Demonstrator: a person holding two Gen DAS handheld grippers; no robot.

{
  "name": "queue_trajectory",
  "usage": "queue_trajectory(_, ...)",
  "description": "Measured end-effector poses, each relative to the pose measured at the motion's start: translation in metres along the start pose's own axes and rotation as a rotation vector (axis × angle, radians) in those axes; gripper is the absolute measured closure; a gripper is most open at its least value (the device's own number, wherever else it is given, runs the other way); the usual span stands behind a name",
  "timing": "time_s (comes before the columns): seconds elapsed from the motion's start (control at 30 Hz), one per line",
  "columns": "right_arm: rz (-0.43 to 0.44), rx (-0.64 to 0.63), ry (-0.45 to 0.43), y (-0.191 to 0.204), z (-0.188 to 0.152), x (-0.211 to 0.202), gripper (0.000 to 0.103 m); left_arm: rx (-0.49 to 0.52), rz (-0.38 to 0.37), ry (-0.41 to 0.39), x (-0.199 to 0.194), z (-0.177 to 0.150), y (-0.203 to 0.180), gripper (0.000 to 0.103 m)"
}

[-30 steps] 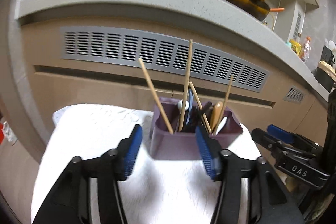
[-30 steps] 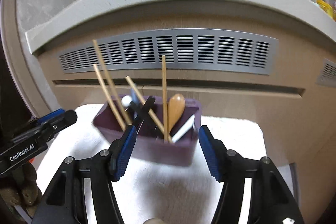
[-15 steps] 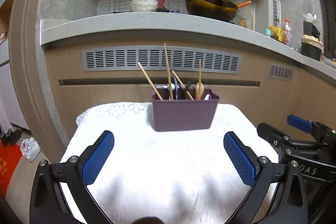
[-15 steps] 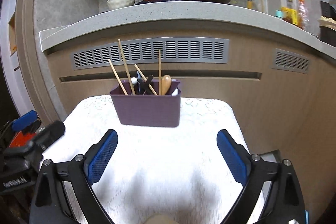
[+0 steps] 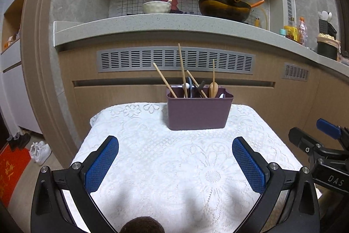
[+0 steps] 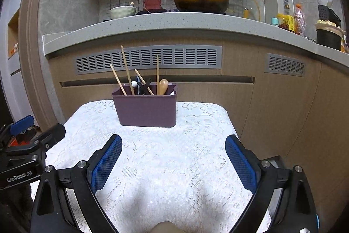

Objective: Organize utensils

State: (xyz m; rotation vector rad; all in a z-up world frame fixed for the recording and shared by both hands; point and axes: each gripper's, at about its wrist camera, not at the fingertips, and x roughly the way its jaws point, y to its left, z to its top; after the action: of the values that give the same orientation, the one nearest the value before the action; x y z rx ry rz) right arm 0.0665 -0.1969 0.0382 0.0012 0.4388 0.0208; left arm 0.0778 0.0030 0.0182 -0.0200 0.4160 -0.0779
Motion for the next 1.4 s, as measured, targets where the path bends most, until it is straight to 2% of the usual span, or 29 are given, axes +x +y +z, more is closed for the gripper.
queue_trajectory(1.4,0.025,0.011,0.032,-0.0011,-0.0055,0.0095,0.009,0.021,-0.002,0.03,0.0058,-0.0065,-0.0044,0.0)
